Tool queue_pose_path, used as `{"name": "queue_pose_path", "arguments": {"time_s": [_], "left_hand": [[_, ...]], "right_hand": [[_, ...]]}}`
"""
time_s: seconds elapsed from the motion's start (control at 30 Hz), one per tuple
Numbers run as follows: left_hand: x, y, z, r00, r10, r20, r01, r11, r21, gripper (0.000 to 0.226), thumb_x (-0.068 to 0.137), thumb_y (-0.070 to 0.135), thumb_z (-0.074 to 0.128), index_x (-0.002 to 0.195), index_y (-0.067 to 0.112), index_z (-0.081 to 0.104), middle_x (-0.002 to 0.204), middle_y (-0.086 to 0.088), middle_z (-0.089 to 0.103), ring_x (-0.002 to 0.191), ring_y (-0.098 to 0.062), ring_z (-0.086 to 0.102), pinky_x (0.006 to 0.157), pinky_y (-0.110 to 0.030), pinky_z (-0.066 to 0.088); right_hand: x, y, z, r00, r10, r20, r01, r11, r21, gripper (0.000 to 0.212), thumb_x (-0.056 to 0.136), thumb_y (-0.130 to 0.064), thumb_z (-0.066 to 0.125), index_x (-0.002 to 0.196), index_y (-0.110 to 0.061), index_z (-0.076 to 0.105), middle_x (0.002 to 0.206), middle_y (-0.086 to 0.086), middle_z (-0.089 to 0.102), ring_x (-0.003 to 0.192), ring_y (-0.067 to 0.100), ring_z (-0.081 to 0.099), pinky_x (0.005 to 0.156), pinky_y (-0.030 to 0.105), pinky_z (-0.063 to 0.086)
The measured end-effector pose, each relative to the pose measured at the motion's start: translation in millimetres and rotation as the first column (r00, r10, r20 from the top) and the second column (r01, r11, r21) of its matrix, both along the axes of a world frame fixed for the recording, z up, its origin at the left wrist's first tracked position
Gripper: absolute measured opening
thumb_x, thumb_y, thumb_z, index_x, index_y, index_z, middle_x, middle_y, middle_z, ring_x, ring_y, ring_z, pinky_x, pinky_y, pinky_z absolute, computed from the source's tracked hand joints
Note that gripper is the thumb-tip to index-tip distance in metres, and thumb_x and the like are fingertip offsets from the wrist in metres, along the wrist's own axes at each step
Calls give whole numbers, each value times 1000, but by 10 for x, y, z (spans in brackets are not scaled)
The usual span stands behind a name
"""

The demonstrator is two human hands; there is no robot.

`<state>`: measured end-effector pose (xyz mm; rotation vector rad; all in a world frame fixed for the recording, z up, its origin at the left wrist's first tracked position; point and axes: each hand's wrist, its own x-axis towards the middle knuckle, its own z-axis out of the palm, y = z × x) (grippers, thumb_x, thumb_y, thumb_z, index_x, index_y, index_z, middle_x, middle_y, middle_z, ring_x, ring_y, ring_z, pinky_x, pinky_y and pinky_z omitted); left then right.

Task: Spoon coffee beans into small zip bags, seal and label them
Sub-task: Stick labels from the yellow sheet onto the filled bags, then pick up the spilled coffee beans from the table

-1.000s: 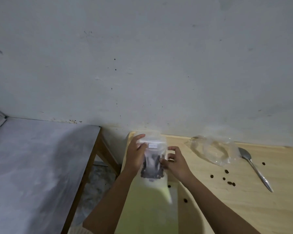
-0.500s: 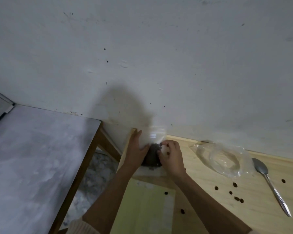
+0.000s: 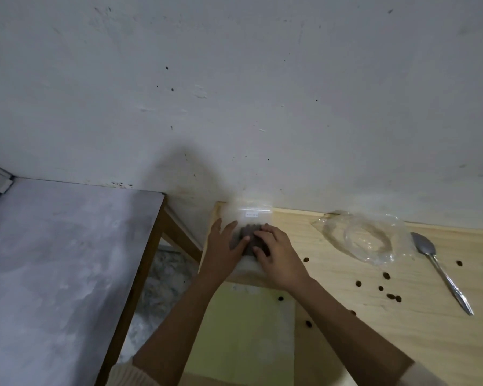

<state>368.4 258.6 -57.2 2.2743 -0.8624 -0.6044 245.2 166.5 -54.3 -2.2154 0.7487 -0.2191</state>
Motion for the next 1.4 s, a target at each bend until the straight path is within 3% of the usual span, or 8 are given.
{"name": "queue_pose_path", "arguments": {"time_s": [0.17, 0.3, 0.43, 0.67, 0.77, 0.9, 1.07, 1.4], "left_hand": [[82, 39, -17, 999, -14, -35, 13, 1000, -21, 50, 93, 31, 56, 135, 8, 44, 143, -14, 36, 132, -24, 34, 104, -23, 25], [110, 77, -45, 999, -13, -40, 11, 999, -42, 48, 93, 29, 57, 134, 8, 45, 142, -13, 40, 130, -24, 37, 104, -27, 28], [99, 75, -51, 1000, -7, -27, 5, 998, -58, 46, 92, 27, 58, 133, 8, 46, 141, -12, 39, 131, -23, 36, 103, -23, 26], [109, 77, -58, 1000, -31, 4, 31, 999, -22, 50, 90, 25, 62, 133, 4, 46, 143, -17, 36, 133, -27, 33, 107, -26, 24], [19, 78, 10, 973, -69, 222, 120, 967, -225, 35, 90, 17, 59, 121, 1, 56, 136, -14, 47, 127, -23, 41, 107, -21, 28], [-500, 82, 162, 956, -262, 128, 291, 883, -367, 29, 95, 14, 52, 124, 11, 57, 133, 4, 49, 122, 2, 40, 100, -7, 31], [-997, 422, -251, 899, -369, 237, 424, 868, -259, 34, 95, 23, 49, 126, 11, 56, 134, -1, 53, 127, -9, 42, 107, -26, 34], [-1151, 923, -712, 769, -452, 453, 446, 886, 127, 53, 95, 35, 30, 135, 5, 48, 145, -12, 41, 137, -25, 30, 109, -34, 17]], "right_hand": [[94, 58, 8, 1000, -9, 13, 9, 1000, 14, 38, 91, -17, 56, 128, -8, 53, 139, 10, 42, 131, 23, 35, 106, 13, 18], [75, 118, -23, 998, -45, 32, 44, 999, 22, 38, 90, -18, 57, 126, -8, 55, 140, 10, 40, 132, 23, 33, 107, 33, 38], [17, 156, -23, 991, -126, 37, 127, 992, -29, 34, 89, -18, 58, 122, -9, 56, 134, 9, 40, 127, 21, 35, 98, 16, 30], [28, 149, -17, 994, -108, -4, 108, 994, -16, 37, 92, -19, 55, 127, -10, 53, 135, 7, 42, 129, 20, 33, 97, 12, 23], [-133, 127, 28, 986, -164, 30, 165, 985, -40, 35, 91, -16, 55, 125, -10, 55, 135, 7, 43, 129, 20, 35, 97, 12, 24], [-713, 67, 92, 920, -386, 68, 389, 921, -37, 29, 87, -7, 57, 116, -10, 61, 122, 8, 53, 117, 22, 46, 94, 20, 33], [-1629, 333, -37, 813, -582, -32, 581, 813, -28, 26, 84, -5, 60, 108, -10, 66, 110, 7, 59, 107, 25, 54, 86, 25, 40], [-1621, 895, -386, 869, -495, -18, 495, 867, 60, 29, 83, -22, 68, 112, -18, 67, 106, 0, 58, 105, 16, 50, 90, 18, 34]]}}
